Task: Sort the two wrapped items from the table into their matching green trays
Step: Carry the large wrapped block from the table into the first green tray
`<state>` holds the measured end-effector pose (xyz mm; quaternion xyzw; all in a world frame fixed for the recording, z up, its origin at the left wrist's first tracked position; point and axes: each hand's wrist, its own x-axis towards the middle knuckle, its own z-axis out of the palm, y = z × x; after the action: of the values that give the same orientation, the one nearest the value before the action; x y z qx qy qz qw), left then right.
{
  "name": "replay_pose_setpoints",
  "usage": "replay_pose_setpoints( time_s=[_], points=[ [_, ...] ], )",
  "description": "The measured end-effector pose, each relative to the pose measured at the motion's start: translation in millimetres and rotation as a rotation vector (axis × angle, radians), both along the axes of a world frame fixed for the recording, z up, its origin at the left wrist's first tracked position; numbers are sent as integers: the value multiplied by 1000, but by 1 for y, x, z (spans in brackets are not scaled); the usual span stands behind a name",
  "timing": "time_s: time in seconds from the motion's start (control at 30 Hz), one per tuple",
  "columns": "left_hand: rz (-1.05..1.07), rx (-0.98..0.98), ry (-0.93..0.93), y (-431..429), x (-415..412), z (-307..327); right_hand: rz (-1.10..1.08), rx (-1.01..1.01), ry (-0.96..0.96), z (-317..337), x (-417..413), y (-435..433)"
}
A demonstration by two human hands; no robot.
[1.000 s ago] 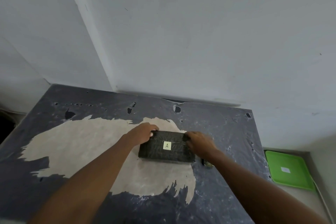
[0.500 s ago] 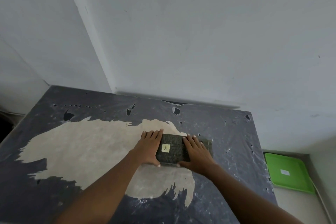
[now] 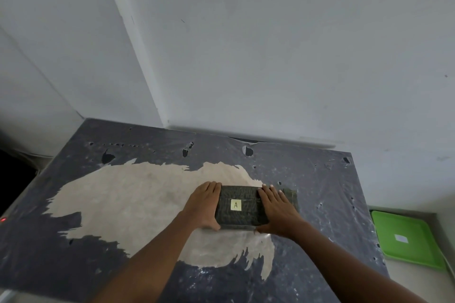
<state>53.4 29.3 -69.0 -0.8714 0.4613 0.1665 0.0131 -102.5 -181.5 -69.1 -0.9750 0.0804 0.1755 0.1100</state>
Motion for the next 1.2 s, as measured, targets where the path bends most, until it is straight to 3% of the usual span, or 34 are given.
replay_pose_setpoints(
  time_s=[0.23, 0.5, 0.7, 0.93, 1.2],
  points=[
    [-80, -130, -182, -13, 9, 41, 93, -54, -142, 39, 11, -21],
    [-194, -271, -449, -56, 21, 133, 154, -255, -441, 141, 19, -63],
    [-224, -338, -482, -82, 9, 186, 117, -382, -522, 187, 3, -81],
    [-203, -317, -539, -101, -32, 198, 124, -380, -564, 202, -27, -95],
    [-136, -135, -511, -110, -93, 186, 187, -301, -527, 193, -74, -104]
  ],
)
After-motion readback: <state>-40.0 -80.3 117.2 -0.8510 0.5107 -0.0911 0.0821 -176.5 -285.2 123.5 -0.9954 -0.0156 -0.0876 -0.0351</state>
